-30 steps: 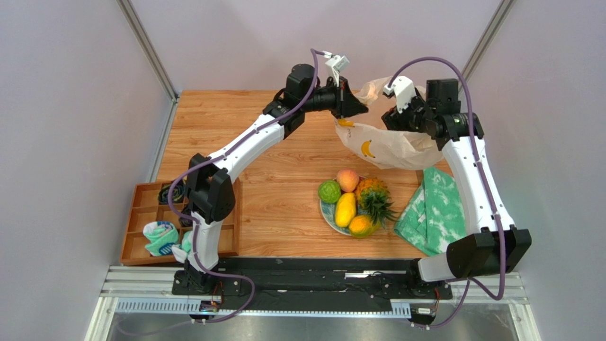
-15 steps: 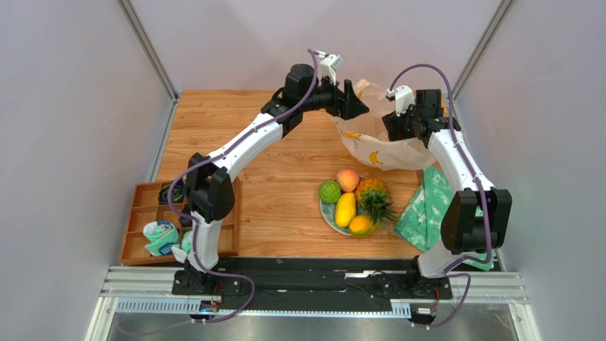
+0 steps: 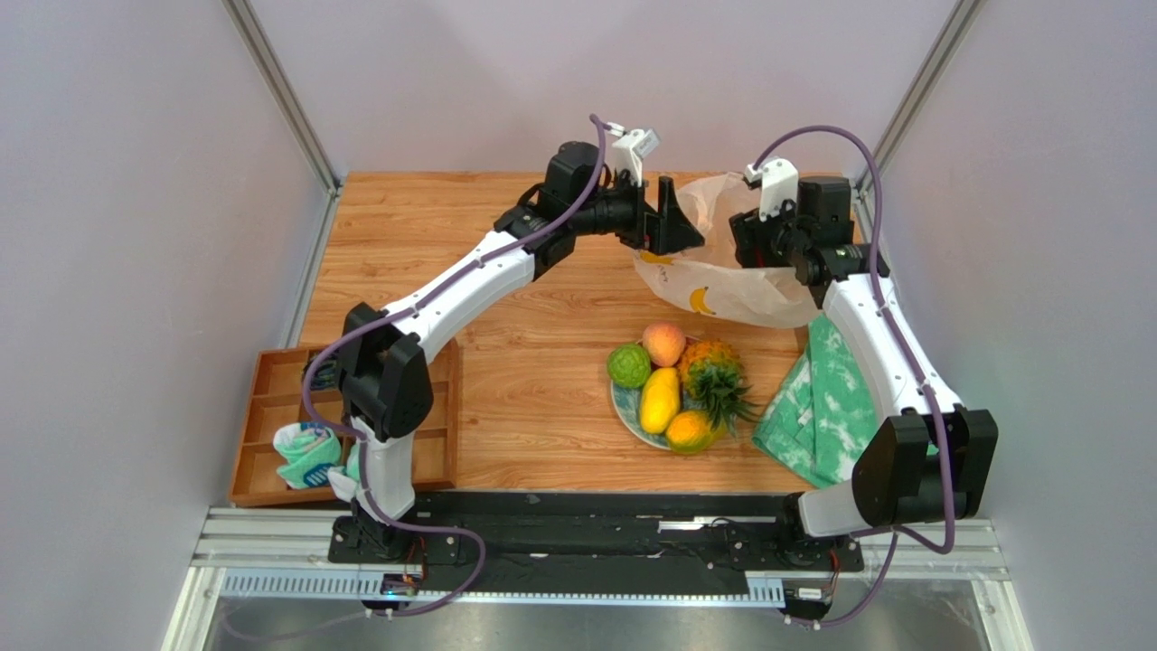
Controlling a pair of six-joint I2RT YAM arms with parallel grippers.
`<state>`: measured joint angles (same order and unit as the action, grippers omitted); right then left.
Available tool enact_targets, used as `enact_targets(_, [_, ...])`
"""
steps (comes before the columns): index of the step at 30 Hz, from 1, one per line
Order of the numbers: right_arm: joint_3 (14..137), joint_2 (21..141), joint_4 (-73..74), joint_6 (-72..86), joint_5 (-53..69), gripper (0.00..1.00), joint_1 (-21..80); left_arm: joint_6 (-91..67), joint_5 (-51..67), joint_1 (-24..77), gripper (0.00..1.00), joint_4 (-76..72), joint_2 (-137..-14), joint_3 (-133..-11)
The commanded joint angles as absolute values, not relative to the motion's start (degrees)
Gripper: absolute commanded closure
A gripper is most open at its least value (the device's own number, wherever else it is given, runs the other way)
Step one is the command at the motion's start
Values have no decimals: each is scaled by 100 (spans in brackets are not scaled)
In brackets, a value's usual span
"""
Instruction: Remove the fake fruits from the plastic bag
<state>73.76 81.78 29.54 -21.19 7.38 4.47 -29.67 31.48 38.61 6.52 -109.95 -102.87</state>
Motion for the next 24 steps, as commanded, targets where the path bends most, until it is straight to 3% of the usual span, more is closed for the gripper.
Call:
enact_targets(1, [7523,7831,2496,-1408,878,100,501,-3542,2751,3937,3,959,-11460,-10416])
enact_targets(4, [7838,7726,2672,-1117,1151,100,501,-3586,2567,4087,3,1098,-11627,-10336])
enact_targets(8, [8235,7550,2532,-434,1080,100,387,-3490,2453,4192,38,1107,-11663,-10231])
enact_targets(12, [8875,7620,2171,359,1739,100,193,-3375,2303,4263,52,1213,-11654,-10222])
enact_targets(20, [9185,7875,1661,1714,2935,100,79,-3173,2189,4236,59,1239,-11593,-10248])
enact_targets(21, [9158,7866,1713,1592,2918,100,79,-3173,2180,4210,57,1231,-11523,-10231])
enact_targets(22, [9141,7875,1775,1521,2848,100,70,-3147,2180,4184,45,1222,-11479,-10196])
enact_targets(24, [9088,7840,2011,1189,2795,100,53,-3138,2285,4053,34,1126,-11286,-10125])
